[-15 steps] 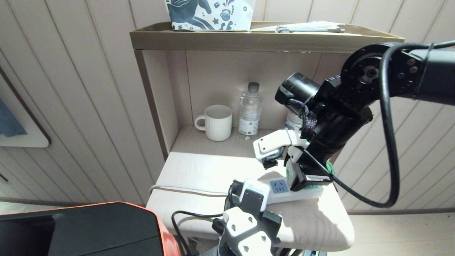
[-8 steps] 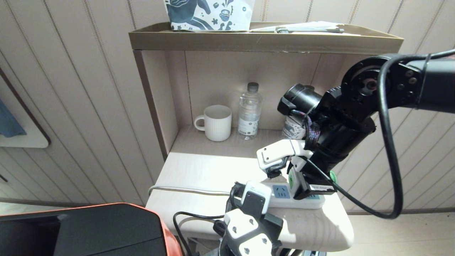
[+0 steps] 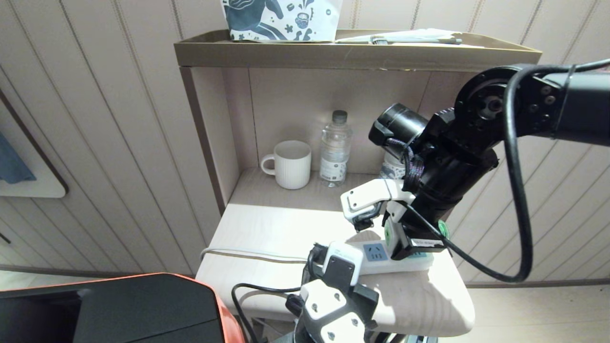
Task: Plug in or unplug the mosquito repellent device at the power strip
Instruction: Hold the socket with your left hand and unplug it with your right hand
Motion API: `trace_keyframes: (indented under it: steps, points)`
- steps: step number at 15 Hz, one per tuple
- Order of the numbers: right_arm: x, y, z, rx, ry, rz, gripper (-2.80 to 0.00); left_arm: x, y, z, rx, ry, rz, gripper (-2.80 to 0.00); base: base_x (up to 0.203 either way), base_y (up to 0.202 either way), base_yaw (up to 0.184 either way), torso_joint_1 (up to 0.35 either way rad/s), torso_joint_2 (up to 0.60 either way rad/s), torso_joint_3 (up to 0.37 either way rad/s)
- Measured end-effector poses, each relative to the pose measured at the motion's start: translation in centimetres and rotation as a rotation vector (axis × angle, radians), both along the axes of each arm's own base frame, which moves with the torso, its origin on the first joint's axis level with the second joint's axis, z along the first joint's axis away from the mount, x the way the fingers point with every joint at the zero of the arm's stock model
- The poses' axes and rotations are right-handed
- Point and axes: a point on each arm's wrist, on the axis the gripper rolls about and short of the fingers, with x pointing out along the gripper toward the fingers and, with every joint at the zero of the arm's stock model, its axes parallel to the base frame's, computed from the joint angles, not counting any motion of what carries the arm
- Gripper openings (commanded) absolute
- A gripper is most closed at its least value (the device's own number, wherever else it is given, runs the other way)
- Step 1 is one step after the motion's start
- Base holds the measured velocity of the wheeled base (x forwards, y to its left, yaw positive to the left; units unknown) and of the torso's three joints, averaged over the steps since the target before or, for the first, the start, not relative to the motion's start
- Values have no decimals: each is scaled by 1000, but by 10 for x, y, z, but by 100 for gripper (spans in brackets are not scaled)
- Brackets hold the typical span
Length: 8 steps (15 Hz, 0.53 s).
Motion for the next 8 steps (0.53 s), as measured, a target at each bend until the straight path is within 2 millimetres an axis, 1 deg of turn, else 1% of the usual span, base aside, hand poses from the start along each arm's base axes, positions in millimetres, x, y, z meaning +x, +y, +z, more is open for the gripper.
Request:
trace_keyframes:
  steps: [4,6,8]
  points:
    - [-6,-5,12,27,-35,-2,-280,0,0,0,-1,0,-3,-280,0,0,0,0,0,0]
    - [-7,-7,10,22,-26,-4,-280,0,-1,0,-1,0,-5,-280,0,0,0,0,0,0]
    - [-7,-8,1,6,4,-6,-280,0,-1,1,1,1,-8,-280,0,0,0,0,0,0]
